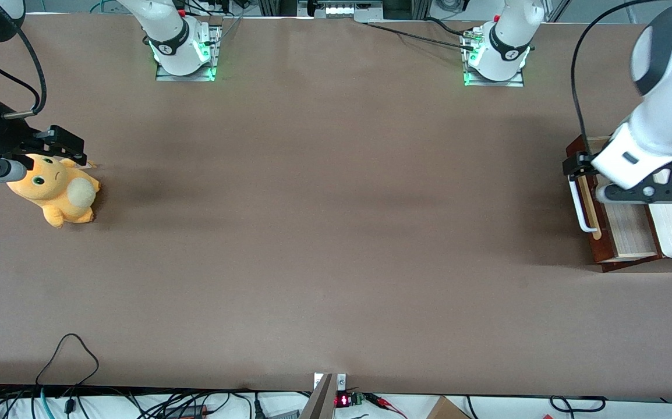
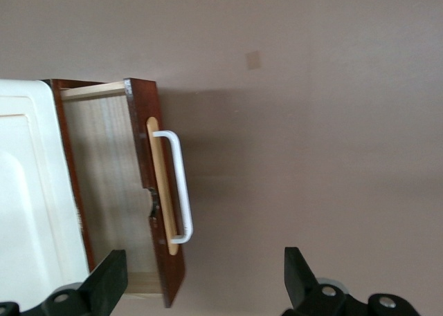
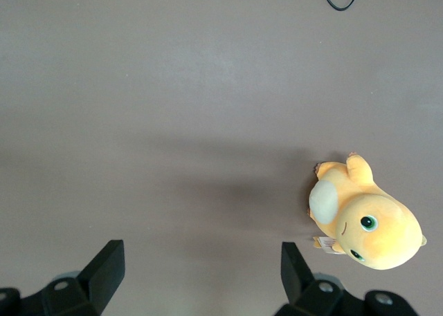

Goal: Open lower drawer with left arm only

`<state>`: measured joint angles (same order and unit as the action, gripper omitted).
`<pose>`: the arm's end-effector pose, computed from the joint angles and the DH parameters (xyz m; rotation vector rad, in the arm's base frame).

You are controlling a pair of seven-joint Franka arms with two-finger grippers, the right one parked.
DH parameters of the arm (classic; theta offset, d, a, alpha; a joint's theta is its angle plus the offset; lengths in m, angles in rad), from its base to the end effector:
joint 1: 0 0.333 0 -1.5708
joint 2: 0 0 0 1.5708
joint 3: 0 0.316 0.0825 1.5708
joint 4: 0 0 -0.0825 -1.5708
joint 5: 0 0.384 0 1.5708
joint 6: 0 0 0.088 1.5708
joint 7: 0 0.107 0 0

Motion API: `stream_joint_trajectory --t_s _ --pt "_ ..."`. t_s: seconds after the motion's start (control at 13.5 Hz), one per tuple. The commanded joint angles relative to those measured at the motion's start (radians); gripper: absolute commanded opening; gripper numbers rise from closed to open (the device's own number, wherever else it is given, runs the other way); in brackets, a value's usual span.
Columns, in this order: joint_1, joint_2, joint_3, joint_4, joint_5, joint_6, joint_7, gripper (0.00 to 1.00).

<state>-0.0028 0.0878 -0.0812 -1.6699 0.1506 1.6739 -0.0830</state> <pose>0.5807 -0.0326 0.5374 -2.9911 0.0341 0.1067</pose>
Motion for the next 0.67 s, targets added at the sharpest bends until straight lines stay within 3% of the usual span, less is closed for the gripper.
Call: stream_joint_trajectory --t_s 0.0,0.15,0.59 --pt "-0.083 -0.054 0.095 0.001 -0.103 -0.032 0.025 1.00" --pt "-0.089 -0.069 0.124 -0.001 -0.141 -0.033 0.029 1.00" --pt "-0.088 -0.069 0.133 0.001 -0.126 -0.034 0.077 1.00"
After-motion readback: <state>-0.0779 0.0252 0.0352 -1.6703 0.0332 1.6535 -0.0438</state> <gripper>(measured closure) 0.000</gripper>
